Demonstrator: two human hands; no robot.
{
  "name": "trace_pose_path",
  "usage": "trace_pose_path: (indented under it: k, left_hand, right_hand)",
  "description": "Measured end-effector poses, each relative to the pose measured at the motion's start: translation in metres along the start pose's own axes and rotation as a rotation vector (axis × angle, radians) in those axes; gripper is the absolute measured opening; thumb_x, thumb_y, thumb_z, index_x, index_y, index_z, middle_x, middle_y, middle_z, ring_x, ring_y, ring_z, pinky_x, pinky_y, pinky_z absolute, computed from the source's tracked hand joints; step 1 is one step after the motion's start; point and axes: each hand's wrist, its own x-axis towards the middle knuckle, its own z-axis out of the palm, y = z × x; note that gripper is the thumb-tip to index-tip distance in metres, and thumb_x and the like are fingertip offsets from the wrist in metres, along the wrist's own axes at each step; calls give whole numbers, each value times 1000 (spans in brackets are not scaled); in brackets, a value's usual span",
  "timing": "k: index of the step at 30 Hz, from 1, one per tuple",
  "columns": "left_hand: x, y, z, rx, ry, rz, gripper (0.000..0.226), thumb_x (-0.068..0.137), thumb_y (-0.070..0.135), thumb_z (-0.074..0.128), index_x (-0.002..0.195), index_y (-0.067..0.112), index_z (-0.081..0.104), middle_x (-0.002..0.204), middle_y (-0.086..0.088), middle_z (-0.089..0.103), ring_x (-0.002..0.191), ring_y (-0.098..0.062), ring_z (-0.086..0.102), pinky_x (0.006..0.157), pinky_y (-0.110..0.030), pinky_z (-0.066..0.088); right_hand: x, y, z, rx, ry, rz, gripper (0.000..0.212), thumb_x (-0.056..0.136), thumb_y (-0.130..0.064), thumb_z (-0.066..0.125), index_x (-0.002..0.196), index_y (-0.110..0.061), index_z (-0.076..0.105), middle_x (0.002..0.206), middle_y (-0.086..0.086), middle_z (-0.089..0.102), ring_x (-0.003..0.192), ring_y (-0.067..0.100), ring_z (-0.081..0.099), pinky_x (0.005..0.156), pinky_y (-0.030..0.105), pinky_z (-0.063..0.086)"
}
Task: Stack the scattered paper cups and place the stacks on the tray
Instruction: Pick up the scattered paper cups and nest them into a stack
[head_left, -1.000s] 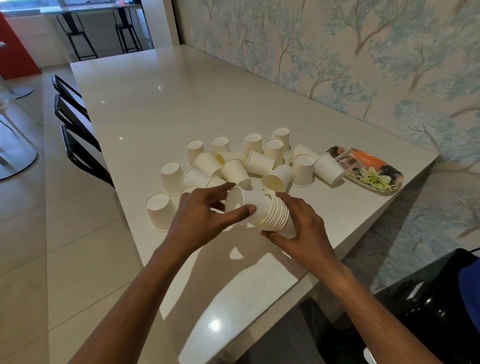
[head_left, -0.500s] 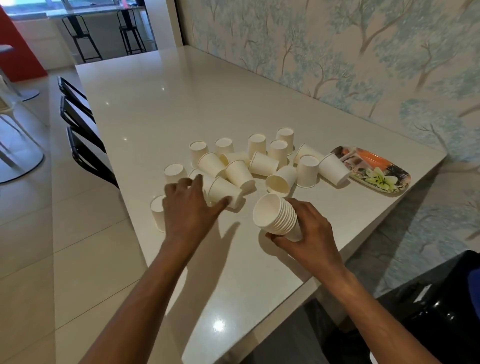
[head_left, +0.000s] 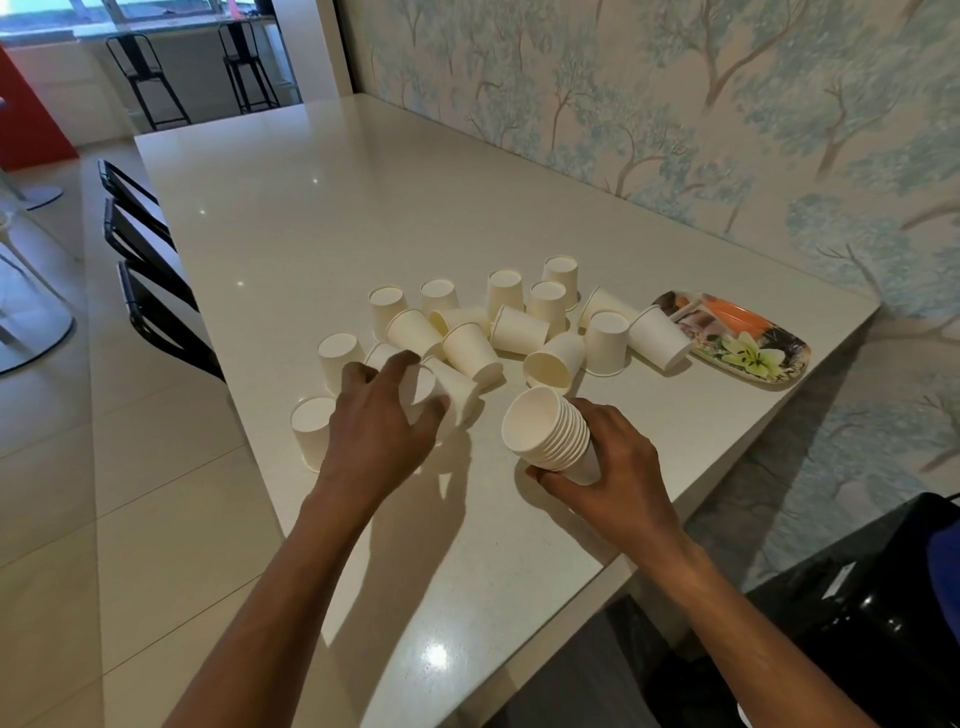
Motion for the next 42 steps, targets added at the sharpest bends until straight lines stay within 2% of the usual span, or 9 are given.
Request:
trace_pose_path:
  k: [3, 6, 15, 20, 25, 30, 34, 37, 42]
  left_hand:
    - [-6, 18, -8, -304, 83, -33, 49, 82, 56, 73, 122, 33, 55, 112, 7, 60, 87, -7, 65, 75, -26, 52]
    - [-12, 29, -3, -452, 43, -69, 45, 81, 53, 76, 112, 29, 54, 104, 21, 60, 80, 4, 62, 63, -16, 45]
    - [-3, 17, 11, -331, -277, 235, 92, 80, 46, 79, 149, 49, 19, 110, 9, 57, 89, -9, 68, 65, -11, 52]
    - [-4, 20, 21, -338, -175, 270, 65, 79, 55, 78, 130, 35, 45, 116, 12, 58, 95, -5, 65, 69, -11, 56]
    - [-6, 32, 39, -532, 52, 65, 45, 74, 60, 77, 101, 26, 64, 103, 17, 68, 87, 5, 68, 65, -7, 52]
    - [-11, 38, 48, -577, 55, 82, 49, 76, 49, 81, 114, 26, 60, 105, 23, 62, 88, 2, 67, 65, -6, 50]
    - [-13, 41, 54, -457, -45, 142, 74, 86, 71, 57, 142, 23, 54, 126, 12, 62, 102, -4, 62, 74, -7, 52]
    - [-20, 42, 63, -449, -114, 139, 76, 92, 78, 29, 139, 26, 59, 133, 5, 64, 117, -8, 59, 93, -30, 56]
    - [-23, 46, 63, -394, -136, 166, 58, 100, 63, 35, 140, 26, 56, 141, 4, 59, 127, -11, 53, 107, -37, 48]
  right_hand:
    - [0, -1, 2, -19, -1, -5, 73, 69, -40, 90, 134, -27, 58, 123, -15, 65, 111, 4, 64, 91, 38, 58]
    - [3, -4, 3, -30, -3, -9, 72, 70, -46, 87, 133, -27, 58, 123, -13, 66, 110, 7, 65, 90, 42, 58]
    - [7, 4, 1, -148, -40, -50, 75, 73, -55, 79, 137, -23, 55, 128, -6, 66, 115, 13, 64, 93, 49, 57]
    - [6, 7, 2, -177, -50, -50, 77, 74, -57, 77, 139, -25, 52, 129, -6, 65, 116, 14, 63, 95, 51, 55]
    - [4, 9, 3, -117, -35, -6, 76, 74, -58, 79, 139, -27, 52, 128, -8, 65, 114, 11, 64, 94, 50, 56]
    - [5, 11, 2, -77, -31, 20, 77, 74, -57, 80, 140, -27, 53, 129, -9, 64, 116, 10, 64, 94, 49, 56]
    - [6, 11, 1, -102, -17, 4, 75, 75, -54, 81, 139, -25, 54, 127, -8, 65, 115, 10, 64, 93, 48, 57]
    - [8, 8, 1, -108, 6, -5, 74, 75, -52, 84, 137, -24, 56, 125, -7, 66, 111, 10, 65, 91, 47, 58]
    - [10, 5, 3, -119, 13, -11, 75, 75, -53, 83, 138, -23, 55, 123, -4, 66, 109, 11, 65, 90, 44, 60]
